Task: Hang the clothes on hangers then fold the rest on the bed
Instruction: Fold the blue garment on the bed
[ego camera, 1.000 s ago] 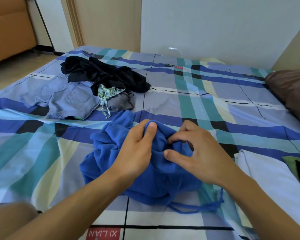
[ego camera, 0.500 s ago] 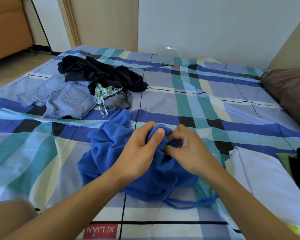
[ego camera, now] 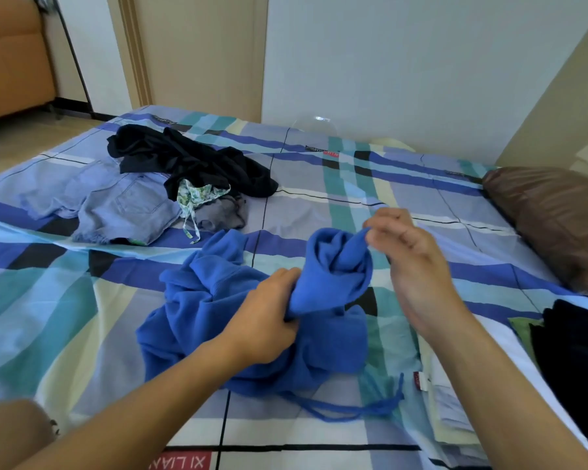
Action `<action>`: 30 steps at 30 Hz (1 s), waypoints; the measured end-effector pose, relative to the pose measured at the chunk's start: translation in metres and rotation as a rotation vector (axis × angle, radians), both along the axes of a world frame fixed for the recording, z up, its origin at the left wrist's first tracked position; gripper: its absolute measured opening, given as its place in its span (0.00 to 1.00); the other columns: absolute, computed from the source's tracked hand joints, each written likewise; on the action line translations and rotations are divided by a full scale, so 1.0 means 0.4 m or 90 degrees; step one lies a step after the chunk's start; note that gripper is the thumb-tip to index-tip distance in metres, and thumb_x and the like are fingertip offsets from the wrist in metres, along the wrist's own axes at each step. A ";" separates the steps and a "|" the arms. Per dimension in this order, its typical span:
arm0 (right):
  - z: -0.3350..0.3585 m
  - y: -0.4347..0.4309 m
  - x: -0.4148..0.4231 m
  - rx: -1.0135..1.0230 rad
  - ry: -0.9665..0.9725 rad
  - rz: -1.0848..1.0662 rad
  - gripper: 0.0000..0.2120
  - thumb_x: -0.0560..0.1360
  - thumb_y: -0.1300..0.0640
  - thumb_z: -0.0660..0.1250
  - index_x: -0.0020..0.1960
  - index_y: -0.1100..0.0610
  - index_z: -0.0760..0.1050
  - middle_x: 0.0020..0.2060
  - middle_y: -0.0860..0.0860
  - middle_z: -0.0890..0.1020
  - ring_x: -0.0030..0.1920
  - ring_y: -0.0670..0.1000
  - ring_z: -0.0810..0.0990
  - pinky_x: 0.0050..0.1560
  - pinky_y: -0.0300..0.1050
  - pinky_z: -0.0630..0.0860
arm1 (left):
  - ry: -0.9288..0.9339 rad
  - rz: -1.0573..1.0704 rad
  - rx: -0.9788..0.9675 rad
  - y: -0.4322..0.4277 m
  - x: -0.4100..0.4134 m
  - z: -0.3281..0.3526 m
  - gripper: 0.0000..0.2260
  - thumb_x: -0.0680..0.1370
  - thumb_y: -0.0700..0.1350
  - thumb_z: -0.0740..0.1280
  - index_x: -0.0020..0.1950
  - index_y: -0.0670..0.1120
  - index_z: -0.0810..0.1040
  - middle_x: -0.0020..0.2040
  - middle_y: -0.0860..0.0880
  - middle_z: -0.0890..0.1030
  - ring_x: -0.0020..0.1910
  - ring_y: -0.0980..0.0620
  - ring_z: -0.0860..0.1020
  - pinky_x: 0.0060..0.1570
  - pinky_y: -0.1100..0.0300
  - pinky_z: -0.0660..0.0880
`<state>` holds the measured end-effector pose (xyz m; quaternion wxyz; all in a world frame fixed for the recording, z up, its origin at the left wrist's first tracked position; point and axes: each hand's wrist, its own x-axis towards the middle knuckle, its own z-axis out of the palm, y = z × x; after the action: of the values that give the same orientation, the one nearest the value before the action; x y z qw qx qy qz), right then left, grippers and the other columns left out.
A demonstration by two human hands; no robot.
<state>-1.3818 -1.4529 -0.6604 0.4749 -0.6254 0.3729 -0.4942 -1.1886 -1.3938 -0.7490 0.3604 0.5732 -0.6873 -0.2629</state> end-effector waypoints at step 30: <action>-0.150 -0.018 -0.014 0.180 0.545 0.104 0.23 0.78 0.42 0.68 0.70 0.47 0.68 0.63 0.48 0.77 0.60 0.49 0.78 0.59 0.44 0.74 | -0.116 -0.031 0.062 0.030 0.175 0.076 0.09 0.77 0.51 0.71 0.57 0.54 0.79 0.52 0.57 0.80 0.51 0.60 0.78 0.50 0.68 0.70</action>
<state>-1.3875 -1.4599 -0.7205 0.3959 -0.7300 0.5487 -0.0963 -1.1186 -1.3820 -0.7186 0.2617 0.5946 -0.7176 -0.2510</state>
